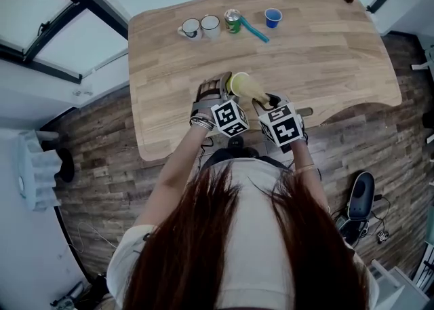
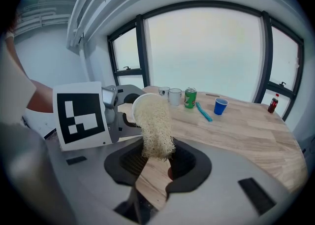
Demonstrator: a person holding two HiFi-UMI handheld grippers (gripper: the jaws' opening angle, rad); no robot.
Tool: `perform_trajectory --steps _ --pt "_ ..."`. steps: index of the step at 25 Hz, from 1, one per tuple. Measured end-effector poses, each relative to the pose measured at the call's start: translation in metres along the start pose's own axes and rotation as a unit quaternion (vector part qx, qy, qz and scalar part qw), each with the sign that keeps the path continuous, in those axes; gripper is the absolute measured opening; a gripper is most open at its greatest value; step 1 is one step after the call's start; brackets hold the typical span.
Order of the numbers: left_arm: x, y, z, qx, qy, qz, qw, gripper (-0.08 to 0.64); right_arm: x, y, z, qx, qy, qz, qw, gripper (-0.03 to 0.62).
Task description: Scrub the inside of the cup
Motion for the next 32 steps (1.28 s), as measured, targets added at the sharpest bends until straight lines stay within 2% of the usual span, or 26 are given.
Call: perform_trajectory --steps 11,20,32 --pt "-0.001 -0.007 0.002 -0.063 -0.033 0.003 0.9974 0.264 -0.002 -0.007 0.0 0.006 0.008 -0.039 0.999 0.126" --pt "0.003 -0.013 0.002 -0.093 -0.052 0.007 0.9943 0.265 -0.005 -0.015 -0.004 0.024 0.023 -0.087 0.996 0.126" --pt "0.007 -0.017 0.013 -0.152 -0.07 0.025 0.9856 0.264 -0.008 -0.022 -0.011 0.035 0.041 -0.145 0.988 0.126"
Point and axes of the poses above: the fingertips, and each gripper's own axes: x backward along the fingers, z to its right, y out of its underside, the point moved 10 cm from there along x, backward along the fingers, and after that the axes turned 13 degrees about -z, right-handed, at the moved point
